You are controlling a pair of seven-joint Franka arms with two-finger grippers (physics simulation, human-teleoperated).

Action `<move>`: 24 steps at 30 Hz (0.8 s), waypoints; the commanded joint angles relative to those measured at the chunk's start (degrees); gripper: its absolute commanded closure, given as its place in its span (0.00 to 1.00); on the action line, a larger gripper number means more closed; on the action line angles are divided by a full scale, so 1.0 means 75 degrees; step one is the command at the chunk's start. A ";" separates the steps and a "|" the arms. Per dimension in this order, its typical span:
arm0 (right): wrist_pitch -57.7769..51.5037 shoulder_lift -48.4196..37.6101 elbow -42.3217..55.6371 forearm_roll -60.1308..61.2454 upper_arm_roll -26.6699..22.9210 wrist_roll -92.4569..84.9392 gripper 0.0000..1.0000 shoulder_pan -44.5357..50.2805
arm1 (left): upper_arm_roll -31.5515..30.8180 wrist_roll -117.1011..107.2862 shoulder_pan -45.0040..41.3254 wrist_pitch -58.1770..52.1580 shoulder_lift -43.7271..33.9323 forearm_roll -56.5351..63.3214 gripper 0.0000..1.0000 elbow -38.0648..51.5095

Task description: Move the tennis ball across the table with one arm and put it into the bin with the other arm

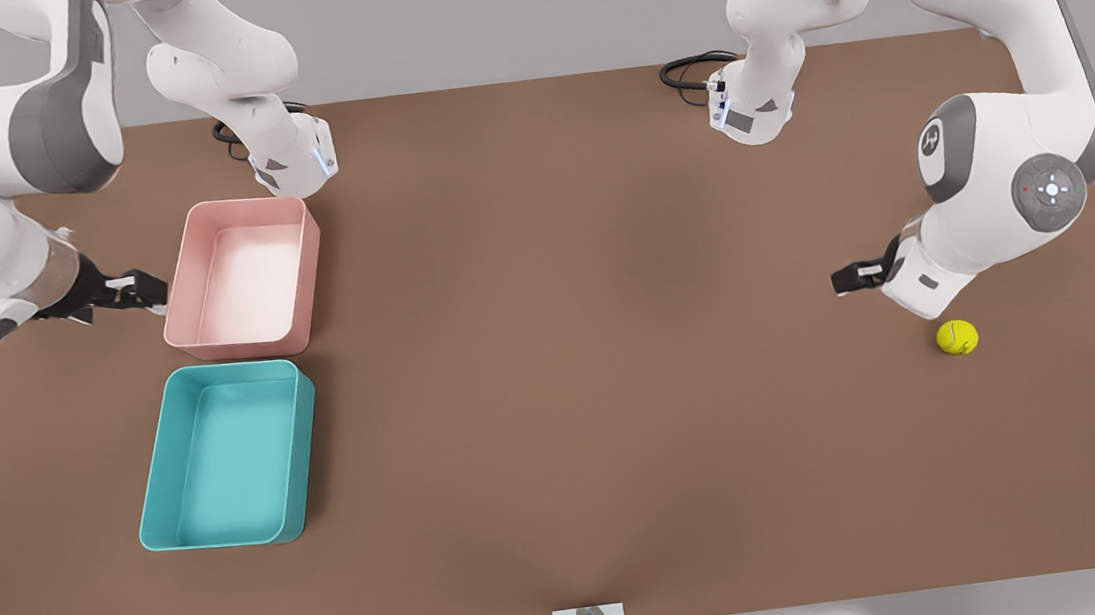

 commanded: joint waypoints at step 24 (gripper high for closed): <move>-0.0142 0.0983 0.0325 0.0592 -0.0430 0.0267 0.00 -0.0328 | 0.2595 2.0282 0.1793 0.6051 0.3307 0.0896 0.79 -0.1008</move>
